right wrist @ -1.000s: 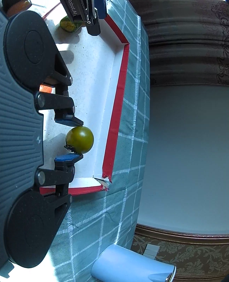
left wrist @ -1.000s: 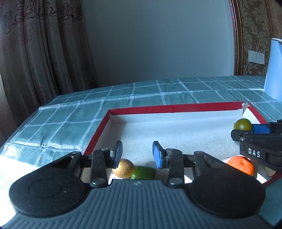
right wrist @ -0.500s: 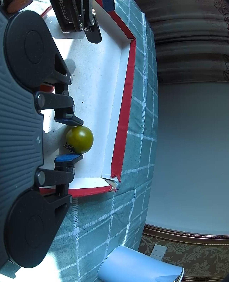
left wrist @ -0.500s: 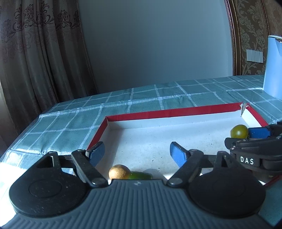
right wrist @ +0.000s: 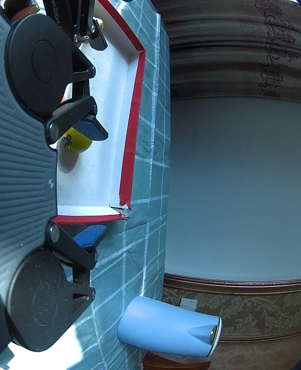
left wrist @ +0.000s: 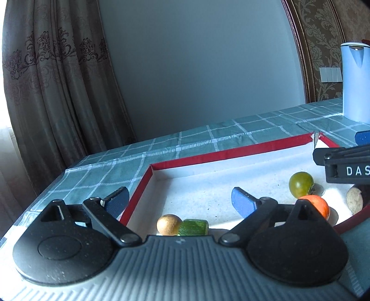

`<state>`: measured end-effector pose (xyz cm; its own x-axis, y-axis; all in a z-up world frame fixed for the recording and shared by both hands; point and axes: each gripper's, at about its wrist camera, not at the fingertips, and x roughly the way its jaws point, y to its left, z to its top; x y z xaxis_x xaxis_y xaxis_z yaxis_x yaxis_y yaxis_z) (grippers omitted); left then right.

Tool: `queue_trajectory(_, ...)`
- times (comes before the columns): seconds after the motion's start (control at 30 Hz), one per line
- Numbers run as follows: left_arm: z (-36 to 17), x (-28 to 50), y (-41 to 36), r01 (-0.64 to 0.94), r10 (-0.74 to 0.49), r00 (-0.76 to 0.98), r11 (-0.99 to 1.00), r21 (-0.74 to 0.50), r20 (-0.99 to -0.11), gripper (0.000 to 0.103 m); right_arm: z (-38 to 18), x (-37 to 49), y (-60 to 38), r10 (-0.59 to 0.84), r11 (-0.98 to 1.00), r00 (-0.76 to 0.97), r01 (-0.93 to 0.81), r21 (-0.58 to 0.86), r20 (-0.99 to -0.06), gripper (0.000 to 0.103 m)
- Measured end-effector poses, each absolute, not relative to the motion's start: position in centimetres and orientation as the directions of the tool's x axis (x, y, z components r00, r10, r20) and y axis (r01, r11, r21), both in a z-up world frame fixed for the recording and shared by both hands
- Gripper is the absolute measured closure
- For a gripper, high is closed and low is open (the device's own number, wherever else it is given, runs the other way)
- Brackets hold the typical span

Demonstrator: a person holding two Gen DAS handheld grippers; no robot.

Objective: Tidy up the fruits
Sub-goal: 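Move both tools back out of the tray toward the loose items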

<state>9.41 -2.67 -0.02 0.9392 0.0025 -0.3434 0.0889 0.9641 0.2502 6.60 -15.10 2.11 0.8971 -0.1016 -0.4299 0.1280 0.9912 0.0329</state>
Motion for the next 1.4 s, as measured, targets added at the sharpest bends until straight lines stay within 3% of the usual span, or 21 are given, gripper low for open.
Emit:
queue_trajectory(0.27,1.1,8.2,0.0,0.052,0.006,0.942,0.985,0.162,-0.336,0.007,1.9,6.0,-15.8,-0.1,0.99,0.896,0.135,0.049,-0.432,0.018)
queue_trajectory(0.53,1.8,4.7,7.2,-0.044,0.037,0.936,0.999,-0.011,-0.351,0.005,2.3,3.4,-18.5,-0.026,0.97,0.898,0.129,0.207,-0.439,0.018)
queue_trajectory(0.7,1.0,1.9,10.1,-0.046,0.051,0.929,0.999,0.022,-0.367,0.004,2.1,2.3,-19.9,0.036,0.947,0.887,0.117,0.299,-0.461,0.018)
queue_trajectory(0.83,-0.2,1.2,10.8,0.051,-0.023,0.891,0.998,0.048,-0.454,0.004,1.7,2.1,-20.1,0.1,0.924,0.869,0.101,0.37,-0.485,0.018)
queue_trajectory(1.07,-0.6,1.0,9.5,0.083,-0.028,0.89,0.992,0.1,-0.456,0.0,1.5,2.1,-19.8,0.073,0.933,0.866,0.116,0.342,-0.494,0.018)
queue_trajectory(1.23,-0.5,1.2,9.0,0.015,0.061,0.895,0.986,0.167,-0.442,0.0,1.5,2.1,-19.2,0.095,0.939,0.859,0.091,0.333,-0.503,0.018)
queue_trajectory(1.4,-0.4,1.3,8.6,0.027,0.061,0.896,0.981,0.191,-0.441,0.0,1.7,1.8,-17.5,0.112,0.959,0.859,0.039,0.282,-0.499,0.018)
